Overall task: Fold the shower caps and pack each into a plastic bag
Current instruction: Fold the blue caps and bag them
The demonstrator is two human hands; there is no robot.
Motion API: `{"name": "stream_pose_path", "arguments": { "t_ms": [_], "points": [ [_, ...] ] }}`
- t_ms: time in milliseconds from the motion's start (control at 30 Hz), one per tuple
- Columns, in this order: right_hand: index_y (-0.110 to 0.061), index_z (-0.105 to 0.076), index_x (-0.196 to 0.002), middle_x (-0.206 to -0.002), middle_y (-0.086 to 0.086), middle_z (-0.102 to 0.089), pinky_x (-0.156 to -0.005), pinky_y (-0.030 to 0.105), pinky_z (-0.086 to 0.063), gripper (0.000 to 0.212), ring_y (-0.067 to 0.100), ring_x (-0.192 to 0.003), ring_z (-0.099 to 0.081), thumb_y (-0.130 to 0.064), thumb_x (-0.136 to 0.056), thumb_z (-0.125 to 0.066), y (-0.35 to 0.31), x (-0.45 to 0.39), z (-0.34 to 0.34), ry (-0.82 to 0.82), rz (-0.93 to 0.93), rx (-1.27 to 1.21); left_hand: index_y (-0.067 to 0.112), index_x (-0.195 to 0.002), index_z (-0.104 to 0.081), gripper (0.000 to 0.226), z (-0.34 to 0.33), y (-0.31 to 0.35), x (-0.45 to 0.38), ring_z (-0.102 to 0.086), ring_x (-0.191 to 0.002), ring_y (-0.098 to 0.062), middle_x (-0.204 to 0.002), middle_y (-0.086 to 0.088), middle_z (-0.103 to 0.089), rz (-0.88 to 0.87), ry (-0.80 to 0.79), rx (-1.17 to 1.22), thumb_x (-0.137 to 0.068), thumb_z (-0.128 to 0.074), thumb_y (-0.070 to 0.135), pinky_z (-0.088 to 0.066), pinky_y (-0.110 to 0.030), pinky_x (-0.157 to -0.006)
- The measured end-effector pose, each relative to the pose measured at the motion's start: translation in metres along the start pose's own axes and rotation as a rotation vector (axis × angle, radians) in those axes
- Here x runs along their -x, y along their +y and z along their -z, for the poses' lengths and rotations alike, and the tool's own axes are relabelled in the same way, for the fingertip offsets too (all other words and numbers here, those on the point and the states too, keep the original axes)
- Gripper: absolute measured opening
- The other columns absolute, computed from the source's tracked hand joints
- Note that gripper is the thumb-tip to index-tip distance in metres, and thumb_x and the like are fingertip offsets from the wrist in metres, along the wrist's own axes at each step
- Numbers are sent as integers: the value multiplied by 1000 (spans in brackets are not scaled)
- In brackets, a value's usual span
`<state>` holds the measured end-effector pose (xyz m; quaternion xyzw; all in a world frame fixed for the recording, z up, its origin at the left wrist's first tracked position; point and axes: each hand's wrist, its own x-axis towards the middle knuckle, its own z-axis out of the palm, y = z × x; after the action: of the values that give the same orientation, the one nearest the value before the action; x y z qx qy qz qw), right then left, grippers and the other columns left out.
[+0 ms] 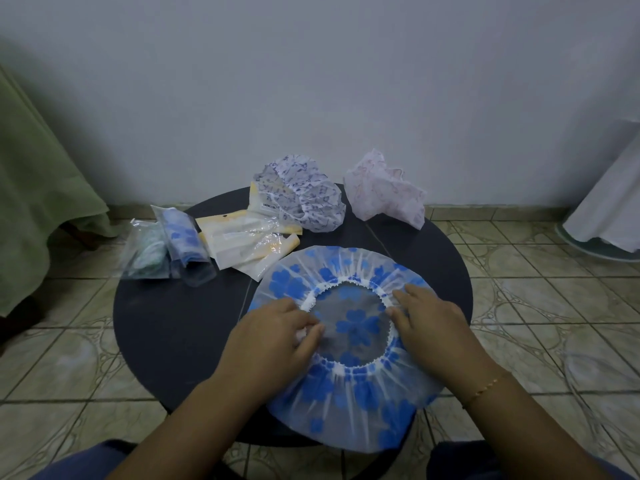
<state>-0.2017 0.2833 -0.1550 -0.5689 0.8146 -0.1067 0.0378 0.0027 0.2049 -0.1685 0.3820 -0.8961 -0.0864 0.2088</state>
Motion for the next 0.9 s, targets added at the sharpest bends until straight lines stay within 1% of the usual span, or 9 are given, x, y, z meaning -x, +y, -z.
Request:
{"name": "stream_pose_path", "arguments": {
  "t_ms": [67, 100, 167, 300, 433, 667, 733, 800, 900],
  "points": [
    [-16, -45, -129, -137, 2, -42, -103, 35, -30, 38, 21, -135, -31, -34, -100, -29, -4, 1, -7, -58, -25, 19, 34, -131, -52, 80, -9, -6, -3, -44, -126, -12, -136, 12, -47, -19, -89, -25, -78, -10, 77, -37, -30, -99],
    [-14, -39, -135, -145, 5, -34, -107, 37, -27, 43, 24, -140, -21, -37, -100, -27, -6, 2, -13, -109, -45, 42, 36, -143, -35, 95, -14, -9, -3, -22, -141, -14, -152, 14, -24, -11, -187, -71, -70, 4, 83, -25, -34, -110],
    [-13, -17, -148, -158, 7, -10, -115, 39, -13, 61, 25, -146, 1, -49, -99, -23, -6, 6, -24, -203, -94, 62, 41, -148, -3, 106, -20, -13, -2, 14, -144, -14, -152, 18, 13, 28, -349, -122, -55, 22, 86, -3, -36, -116],
    [-20, 10, -150, -158, 3, 15, -116, 39, 6, 95, 20, -144, 18, -79, -77, -6, 1, 13, -29, -223, -57, 21, 42, -146, 9, 112, -21, -20, -3, 23, -142, -15, -146, 17, 26, 89, -434, -145, -46, 25, 89, 5, -37, -117],
    [-25, 12, -149, -158, -1, 15, -116, 39, 8, 125, 16, -144, 18, -90, -43, 24, 16, 11, -35, -170, 11, 51, 43, -146, 10, 110, -20, -23, -1, 21, -142, -15, -151, 15, 23, 101, -429, -164, -47, 23, 90, 6, -37, -117],
    [-26, 1, -150, -159, -4, 7, -115, 38, 11, 120, 6, -142, 16, -91, -50, 17, 29, 9, -25, -110, 93, -68, 40, -148, 7, 118, -18, -15, 2, 19, -143, -15, -156, 10, 17, 145, -405, -87, -43, 20, 94, 5, -37, -117],
    [-23, -17, -150, -158, -2, -9, -116, 35, 3, 104, 11, -145, 3, -88, -69, -6, 32, 8, -16, 3, 45, -262, 40, -148, 3, 117, -16, -11, 3, 18, -143, -12, -156, 11, 15, 166, -365, 3, -45, 16, 95, 5, -36, -117],
    [-17, -40, -141, -148, 5, -37, -112, 35, -19, 69, 22, -139, -25, -60, -88, -44, 41, 6, -10, 190, -52, -378, 38, -148, -9, 114, -13, -8, 4, 9, -144, -11, -155, 14, 4, 146, -267, 58, -51, 11, 95, -1, -35, -117],
    [-14, -60, -113, -109, 9, -59, -83, 34, -43, 36, 27, -105, -52, -40, -88, -58, 57, 5, -4, 243, -272, -338, 29, -128, -56, 93, -9, -5, 3, -42, -127, -11, -133, 12, -49, -5, -49, 112, -71, -13, 88, -35, -37, -105]
  ]
}}
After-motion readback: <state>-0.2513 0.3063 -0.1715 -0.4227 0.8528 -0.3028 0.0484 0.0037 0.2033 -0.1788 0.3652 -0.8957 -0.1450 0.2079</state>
